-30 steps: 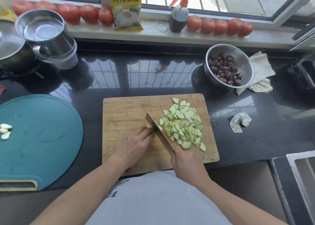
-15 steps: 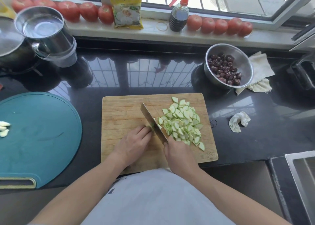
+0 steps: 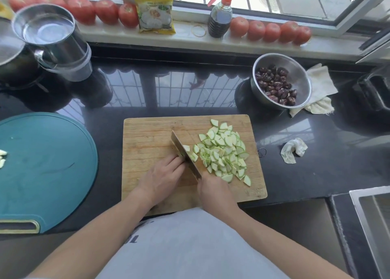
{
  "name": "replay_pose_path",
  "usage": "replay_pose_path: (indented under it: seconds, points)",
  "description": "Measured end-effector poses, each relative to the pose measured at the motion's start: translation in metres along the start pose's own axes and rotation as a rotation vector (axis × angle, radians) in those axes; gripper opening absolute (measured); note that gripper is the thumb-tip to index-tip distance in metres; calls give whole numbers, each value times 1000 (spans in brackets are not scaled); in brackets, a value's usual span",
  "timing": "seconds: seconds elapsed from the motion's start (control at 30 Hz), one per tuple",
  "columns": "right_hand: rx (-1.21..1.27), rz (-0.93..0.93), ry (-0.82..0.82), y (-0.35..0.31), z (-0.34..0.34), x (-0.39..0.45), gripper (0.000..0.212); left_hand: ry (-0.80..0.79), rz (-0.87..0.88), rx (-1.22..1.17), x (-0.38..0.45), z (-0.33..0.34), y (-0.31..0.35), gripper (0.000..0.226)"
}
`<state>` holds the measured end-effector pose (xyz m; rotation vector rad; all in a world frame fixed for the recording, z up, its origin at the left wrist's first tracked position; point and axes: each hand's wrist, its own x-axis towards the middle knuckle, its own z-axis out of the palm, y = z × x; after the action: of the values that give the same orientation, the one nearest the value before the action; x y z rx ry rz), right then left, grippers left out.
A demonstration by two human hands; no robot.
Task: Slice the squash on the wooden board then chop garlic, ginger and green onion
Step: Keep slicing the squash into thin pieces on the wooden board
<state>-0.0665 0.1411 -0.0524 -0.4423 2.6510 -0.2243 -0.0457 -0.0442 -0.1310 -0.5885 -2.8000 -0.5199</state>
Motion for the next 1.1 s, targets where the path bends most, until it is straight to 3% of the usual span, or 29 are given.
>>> replay_pose_path:
  seconds: [0.23,0.63,0.83,1.1]
  points:
    - [62,-19,39,8,-8,-7,18,9,-12,14,-1,-2,2,20]
    - [-100,-44,-29,19,-4,-22,14,-7,-15,23,-3,4,0,20]
    - [34,-16,14,-10,-2,9,16,-6,-2,26,-4,2,0,15]
    - [84,-67,4,15,-16,-26,14,67,5,28,-4,4,0,14]
